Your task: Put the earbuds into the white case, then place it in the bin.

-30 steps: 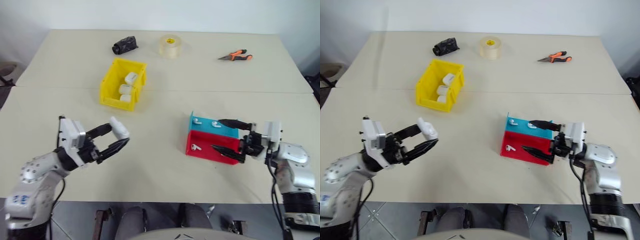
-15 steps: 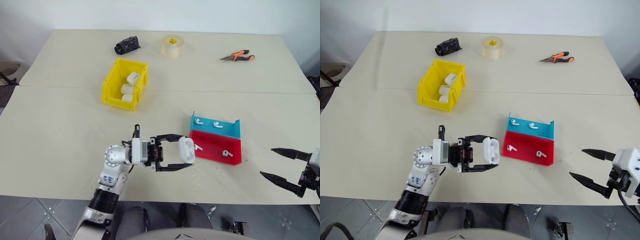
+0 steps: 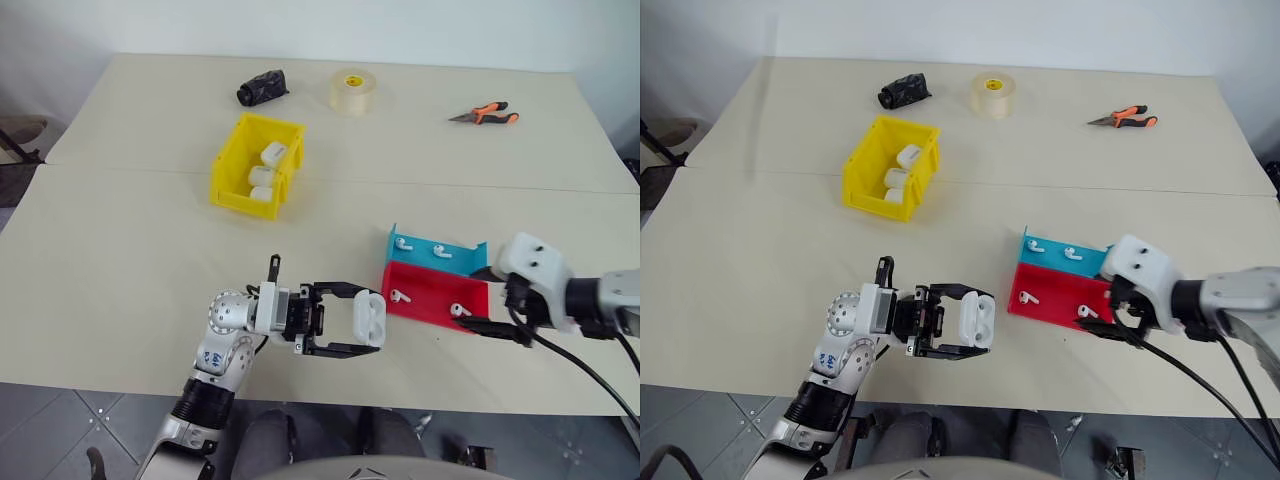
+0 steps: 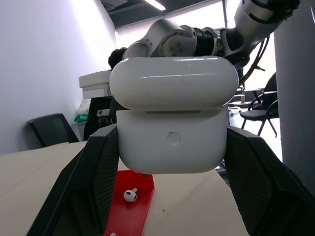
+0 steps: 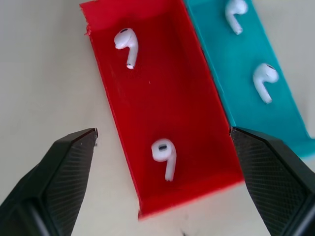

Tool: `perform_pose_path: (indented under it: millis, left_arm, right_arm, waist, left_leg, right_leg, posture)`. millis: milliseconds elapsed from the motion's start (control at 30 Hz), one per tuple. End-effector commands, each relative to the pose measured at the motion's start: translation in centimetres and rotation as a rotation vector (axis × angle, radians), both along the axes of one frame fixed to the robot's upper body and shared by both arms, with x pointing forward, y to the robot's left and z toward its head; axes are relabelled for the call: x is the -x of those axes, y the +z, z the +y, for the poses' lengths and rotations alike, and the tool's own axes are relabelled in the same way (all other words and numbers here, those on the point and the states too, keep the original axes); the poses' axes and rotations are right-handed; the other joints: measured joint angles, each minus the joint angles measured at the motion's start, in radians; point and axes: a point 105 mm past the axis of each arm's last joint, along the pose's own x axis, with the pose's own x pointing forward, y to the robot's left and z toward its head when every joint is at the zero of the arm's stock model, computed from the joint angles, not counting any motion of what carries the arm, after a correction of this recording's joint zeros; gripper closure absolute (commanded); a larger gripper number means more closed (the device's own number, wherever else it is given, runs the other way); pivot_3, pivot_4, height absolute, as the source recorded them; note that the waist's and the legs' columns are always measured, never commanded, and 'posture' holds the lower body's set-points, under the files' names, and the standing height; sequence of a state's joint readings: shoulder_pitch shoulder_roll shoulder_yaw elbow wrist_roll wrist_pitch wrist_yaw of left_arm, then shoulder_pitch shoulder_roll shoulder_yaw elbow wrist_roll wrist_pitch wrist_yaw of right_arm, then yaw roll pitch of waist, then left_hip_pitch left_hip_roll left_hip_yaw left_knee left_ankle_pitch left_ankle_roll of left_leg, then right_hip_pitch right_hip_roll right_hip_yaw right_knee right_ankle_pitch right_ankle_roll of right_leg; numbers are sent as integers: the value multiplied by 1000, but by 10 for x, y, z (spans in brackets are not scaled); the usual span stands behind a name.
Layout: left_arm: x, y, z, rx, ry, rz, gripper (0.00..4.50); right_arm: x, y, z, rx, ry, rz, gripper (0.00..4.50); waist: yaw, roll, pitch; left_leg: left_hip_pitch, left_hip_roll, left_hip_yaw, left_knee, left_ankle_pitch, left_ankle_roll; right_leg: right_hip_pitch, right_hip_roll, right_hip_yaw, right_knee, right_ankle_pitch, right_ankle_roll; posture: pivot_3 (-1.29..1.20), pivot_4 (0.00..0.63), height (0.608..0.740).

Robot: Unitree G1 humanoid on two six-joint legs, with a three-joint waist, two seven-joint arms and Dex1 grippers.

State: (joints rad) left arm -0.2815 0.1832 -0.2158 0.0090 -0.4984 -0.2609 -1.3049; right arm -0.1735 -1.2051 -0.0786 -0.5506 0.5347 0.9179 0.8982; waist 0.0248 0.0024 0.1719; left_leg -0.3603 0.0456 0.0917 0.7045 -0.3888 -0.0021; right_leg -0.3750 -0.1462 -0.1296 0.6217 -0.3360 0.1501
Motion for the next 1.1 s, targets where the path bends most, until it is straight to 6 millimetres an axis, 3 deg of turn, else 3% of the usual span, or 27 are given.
perform_pose_path:
  millis: [33,367,467,700,1100]
  left_arm:
    - [5,5,0,11,9,-18,1702]
    - [8,6,1,14,48,-5,1702]
    - [8,7,1,12,53,-2,1702]
    - [8,7,3,9,61,1,1702]
    - [7,8,1,11,60,0,1702]
  right_arm:
    - [-3,-6,3,97,22,17,0]
    - [-14,-20,0,239,97,25,0]
    - [-18,-21,0,252,105,20,549]
    - [-16,-26,-1,274,130,49,2928]
    - [-17,-27,-8,351,157,39,2928]
  waist:
    - [0,0,0]
    - [-2,0,0]
    - [-2,0,0]
    - [-2,0,0]
    - [-2,0,0]
  left_leg:
    - [0,0,0,0,0,0]
    - [-8,0,-3,7,0,0]
    - [-8,1,-3,8,0,0]
    - [-9,1,-3,8,0,0]
    - [-8,1,-3,9,0,0]
  right_leg:
    - [0,0,0,0,0,0]
    - [-2,0,-5,0,0,0]
    - [-2,0,-5,1,0,0]
    - [-2,0,-5,1,0,0]
    - [-2,0,-5,1,0,0]
  posture:
    - [0,150,740]
    - [0,150,740]
    - [0,150,740]
    - [0,150,740]
    - [0,150,740]
